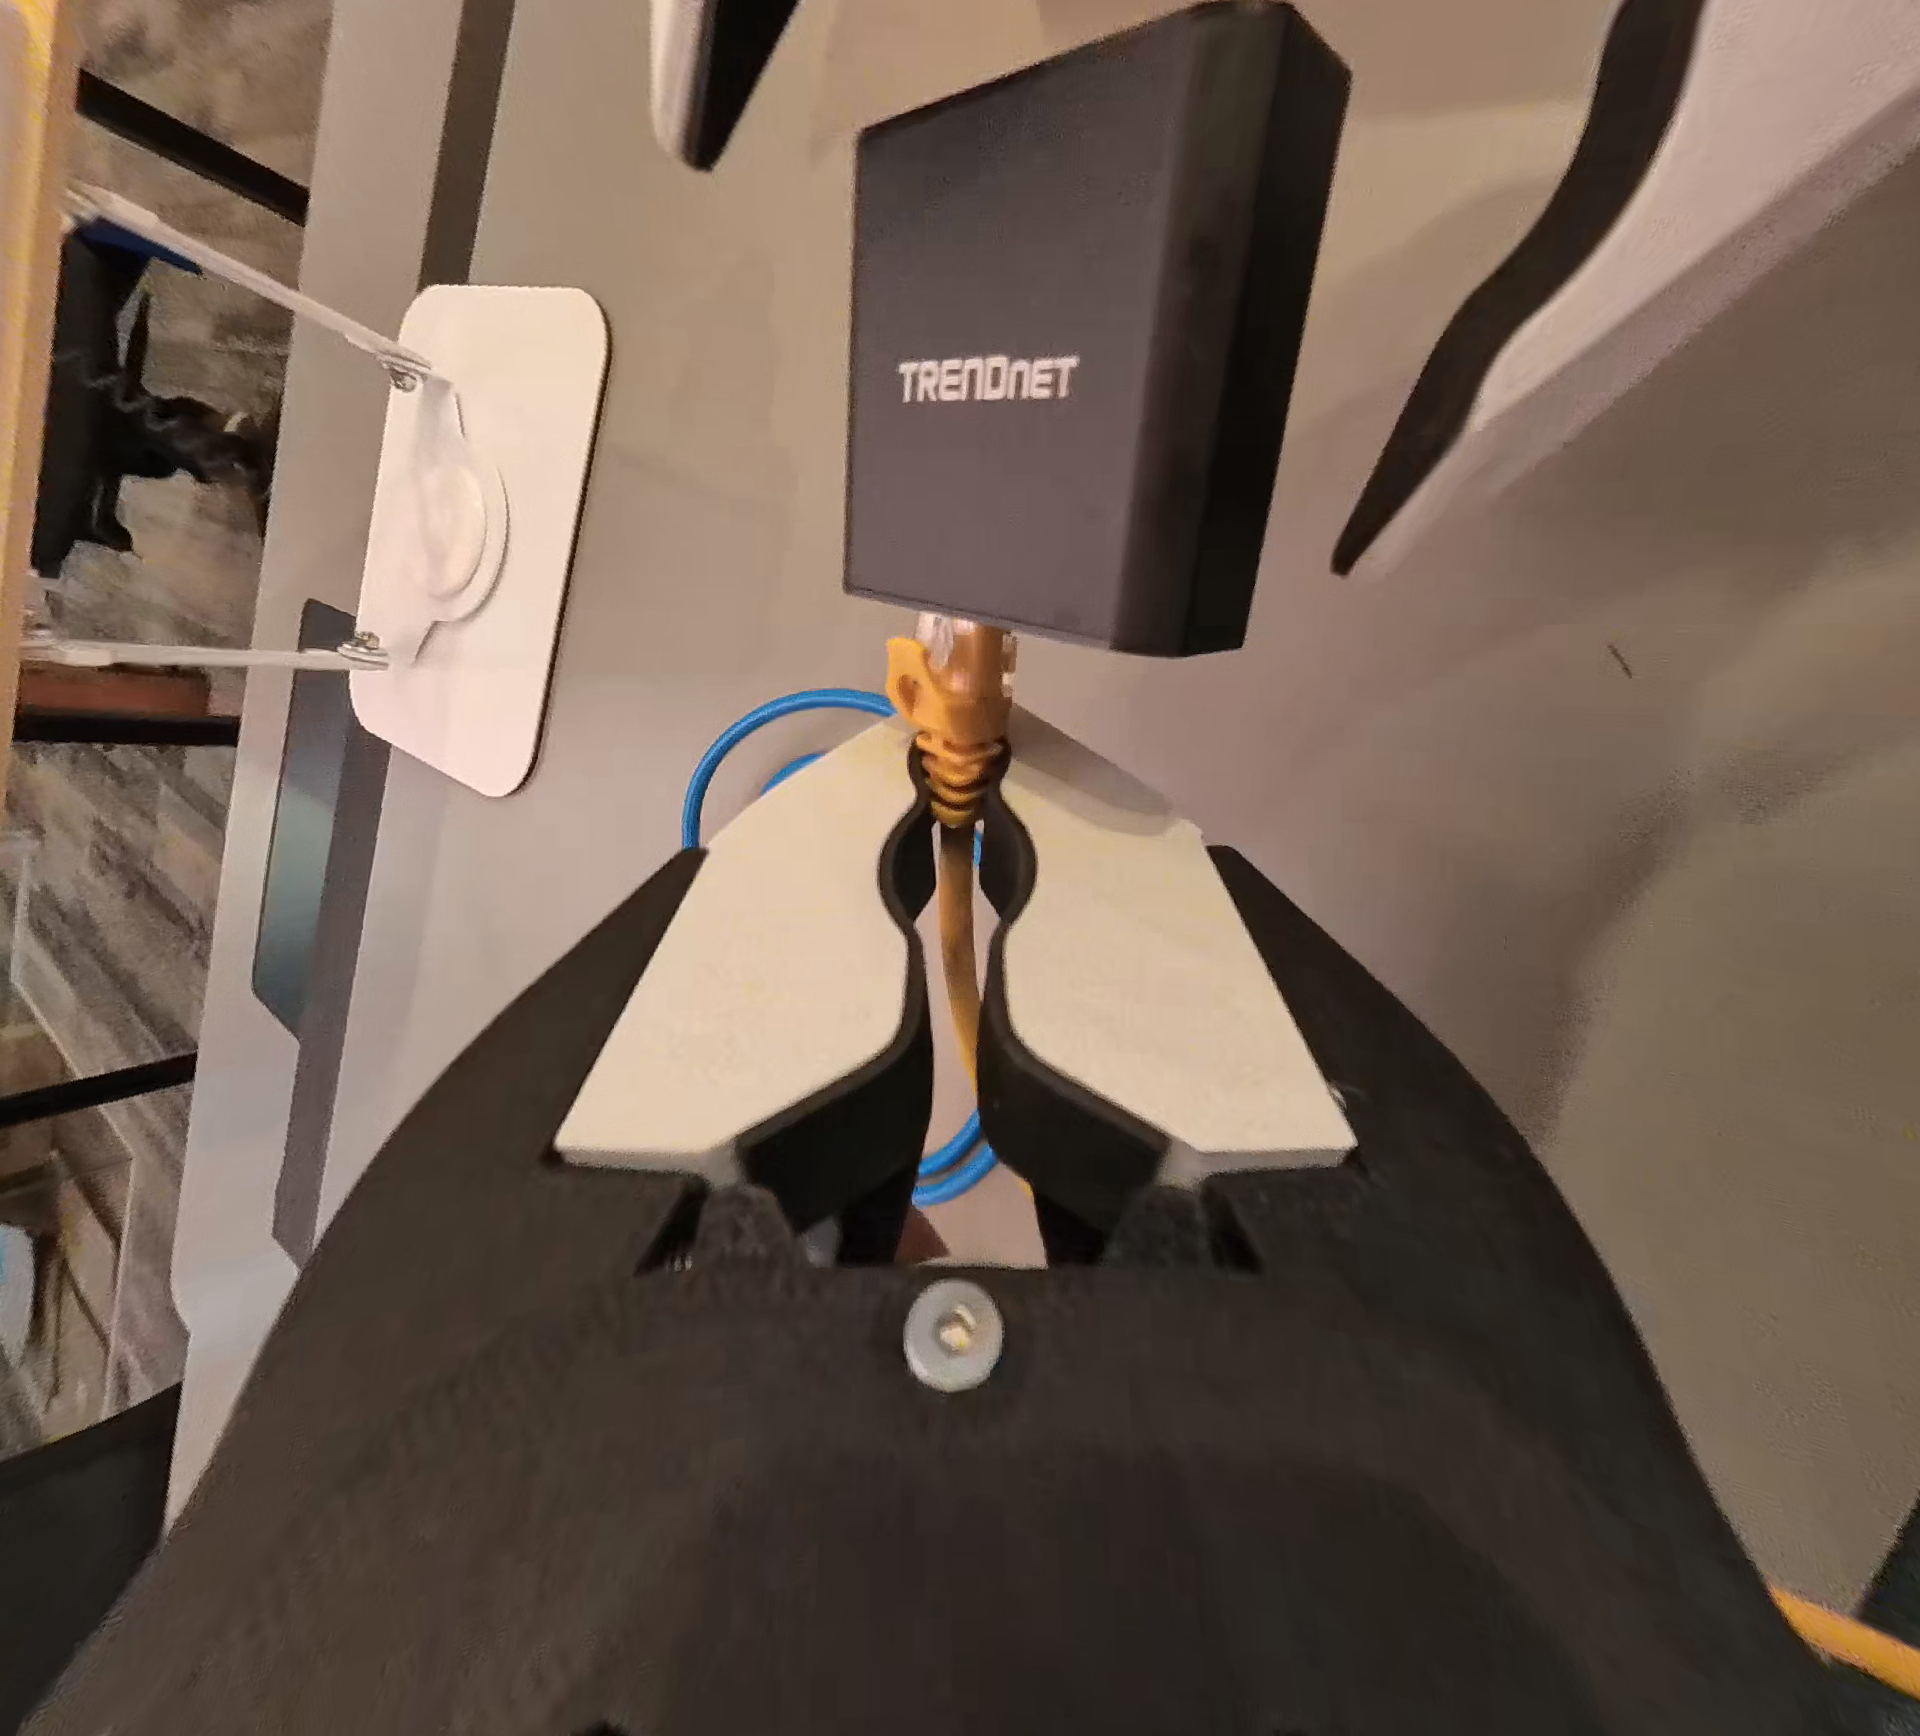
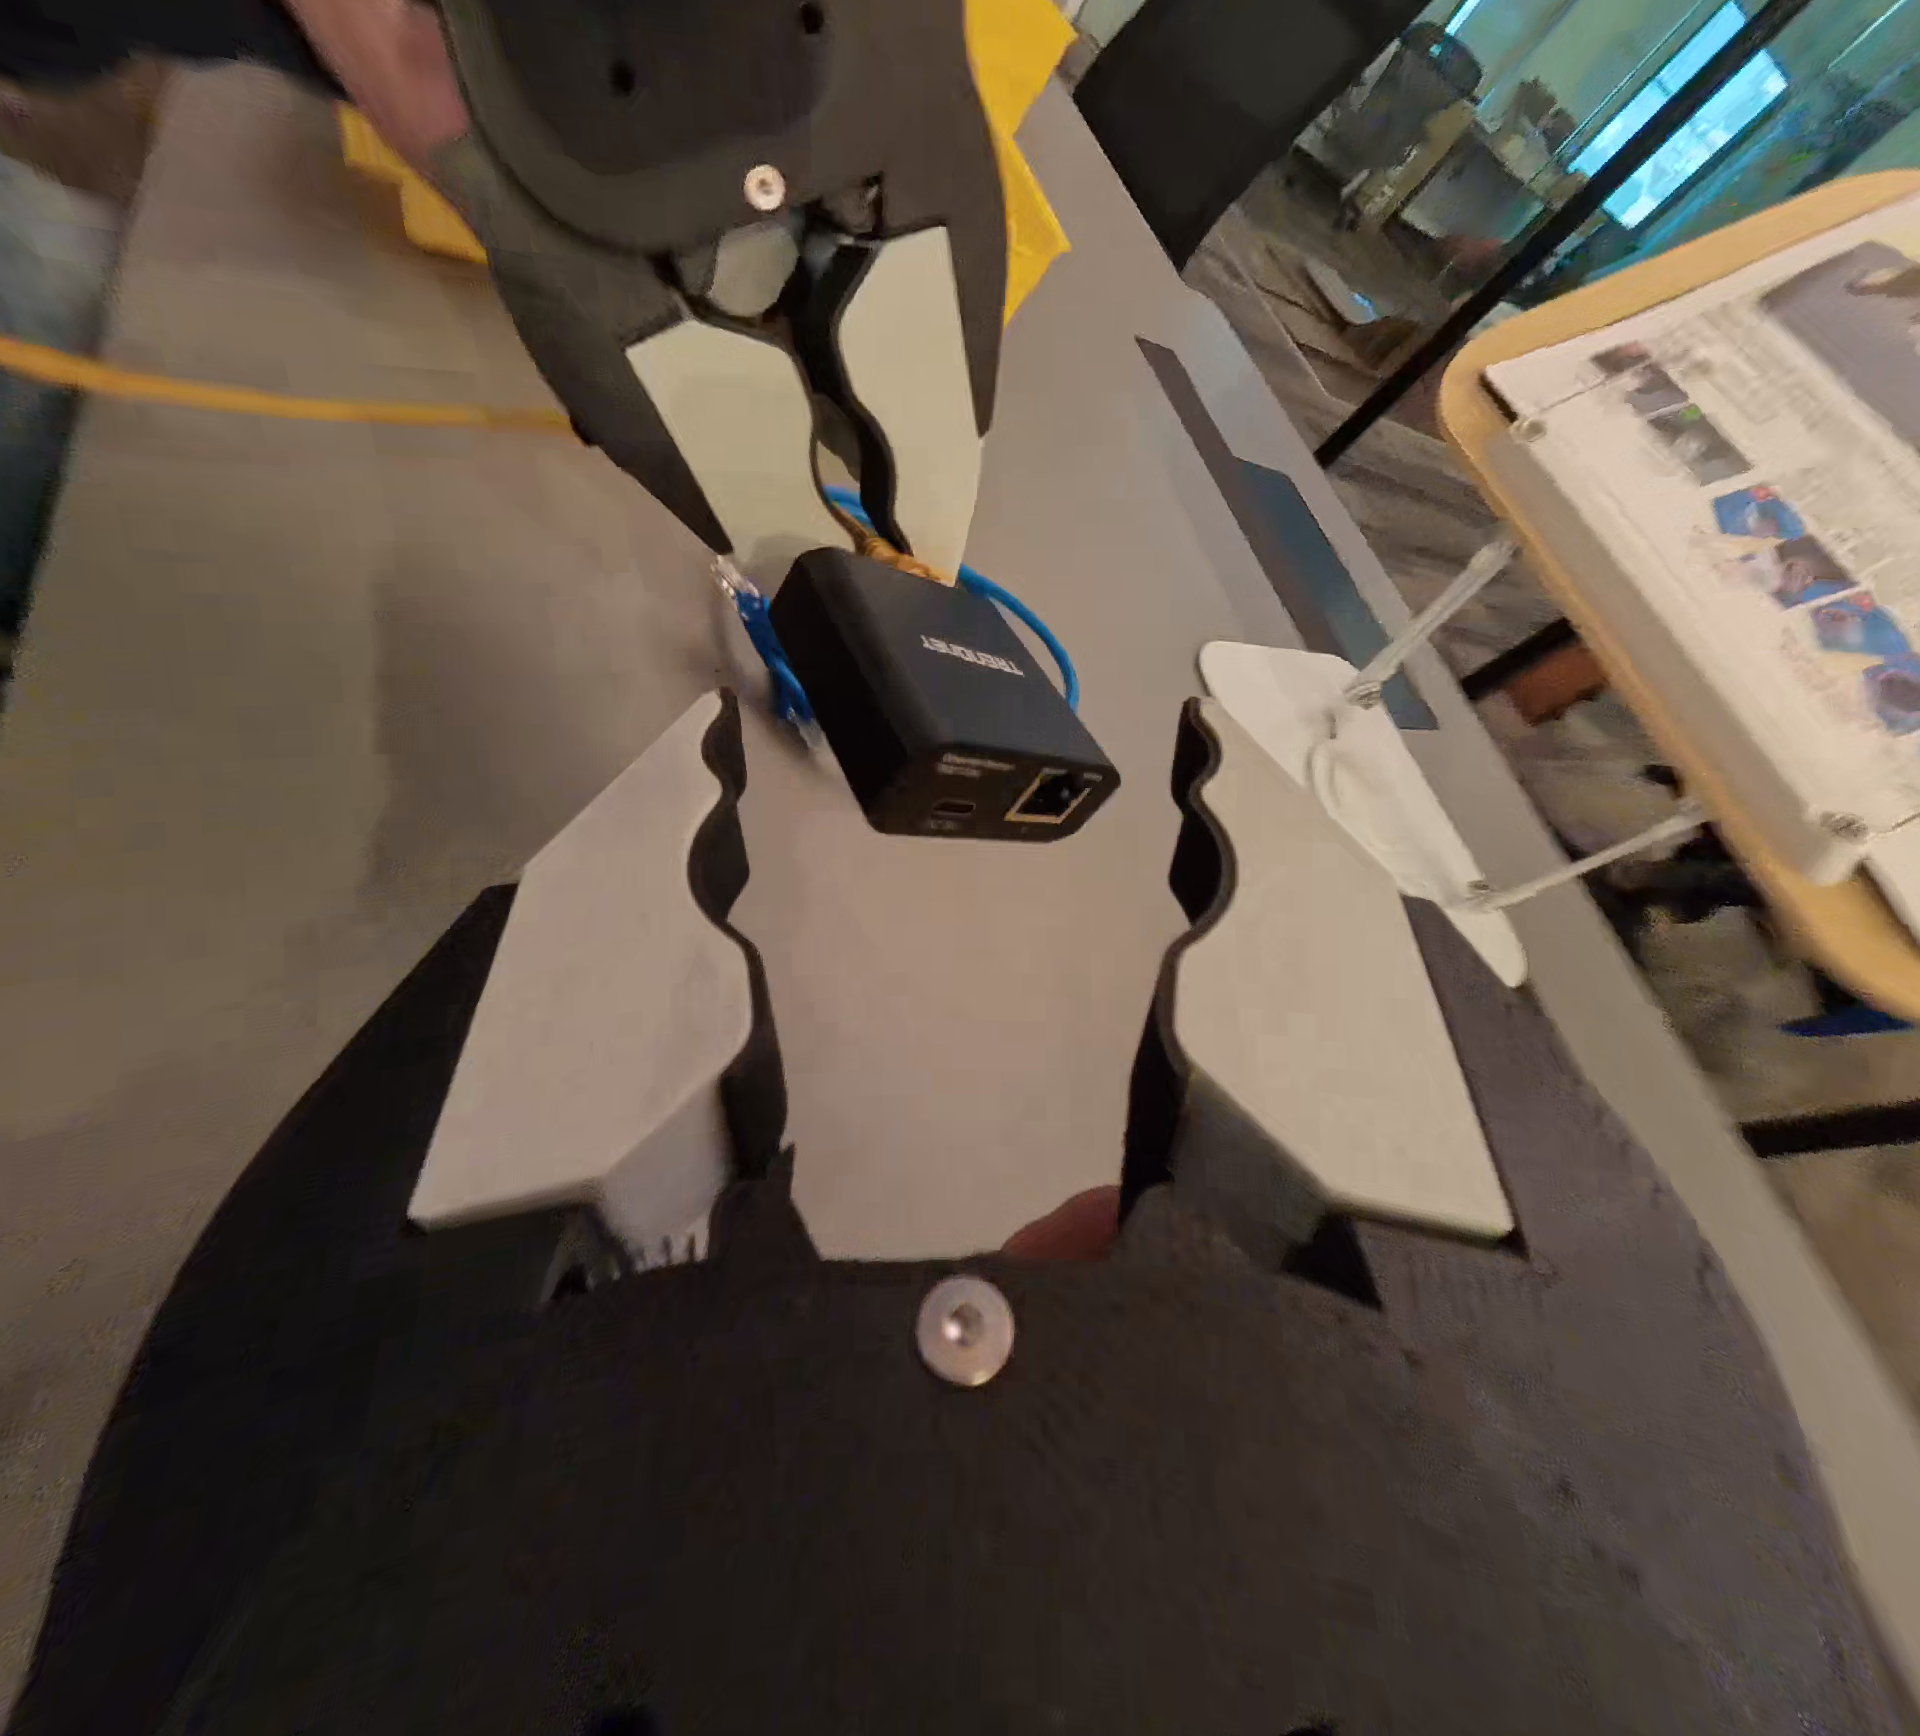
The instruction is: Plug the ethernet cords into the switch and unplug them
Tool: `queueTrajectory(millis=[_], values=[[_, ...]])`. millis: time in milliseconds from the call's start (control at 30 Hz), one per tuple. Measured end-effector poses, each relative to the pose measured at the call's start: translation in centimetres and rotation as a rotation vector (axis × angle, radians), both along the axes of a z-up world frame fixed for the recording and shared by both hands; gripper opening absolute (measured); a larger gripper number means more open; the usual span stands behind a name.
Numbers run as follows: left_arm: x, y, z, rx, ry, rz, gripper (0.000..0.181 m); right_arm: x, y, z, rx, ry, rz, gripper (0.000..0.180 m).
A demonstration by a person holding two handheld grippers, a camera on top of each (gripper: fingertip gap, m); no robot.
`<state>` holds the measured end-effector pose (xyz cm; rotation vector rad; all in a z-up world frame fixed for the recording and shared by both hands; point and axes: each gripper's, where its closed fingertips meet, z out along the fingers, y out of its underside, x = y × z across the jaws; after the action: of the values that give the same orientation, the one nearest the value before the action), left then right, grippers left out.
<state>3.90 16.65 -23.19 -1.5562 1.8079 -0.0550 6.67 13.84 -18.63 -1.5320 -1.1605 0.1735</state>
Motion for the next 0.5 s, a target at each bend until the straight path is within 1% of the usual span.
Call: queueTrajectory(millis=[100,167,233,267,300,367,467,500], values=[[0.2,-0.4,0.2,-0.013,0.028,-0.008,0.003,0.0,0.4,-0.6,0.094,-0.206,-0.04,0.079],[0.3,-0.8,0.4,-0.049,0.035,-0.003,0.003,0.2,1.0,-1.6,0.148,-0.357,-0.069,0.061],[0.3,-0.6,0.7,-0.035,0.048,0.001,0.003,0.7,1.8,-1.9,0.216,-0.474,-0.131,0.044],[0.3,-0.7,0.7,-0.03,0.056,-0.005,0.003,1.0,2.2,-2.0,0.245,-0.515,-0.158,0.032],[0.4,-0.7,0.8,-0.03,0.049,-0.005,0.003,1.2,2.5,-1.9,0.267,-0.532,-0.185,0.027],[0.5,-0.5,1.1,-0.027,0.037,0.001,0.003,1.4,2.8,-1.9,0.292,-0.548,-0.207,0.023],[0.8,-0.4,1.8,-0.024,0.002,-0.011,0.004,1.4,2.9,-1.6,0.324,-0.523,-0.218,0.022],[0.8,-0.5,2.0,-0.037,-0.015,-0.031,0.009,1.5,2.9,-1.5,0.331,-0.515,-0.219,0.022]])
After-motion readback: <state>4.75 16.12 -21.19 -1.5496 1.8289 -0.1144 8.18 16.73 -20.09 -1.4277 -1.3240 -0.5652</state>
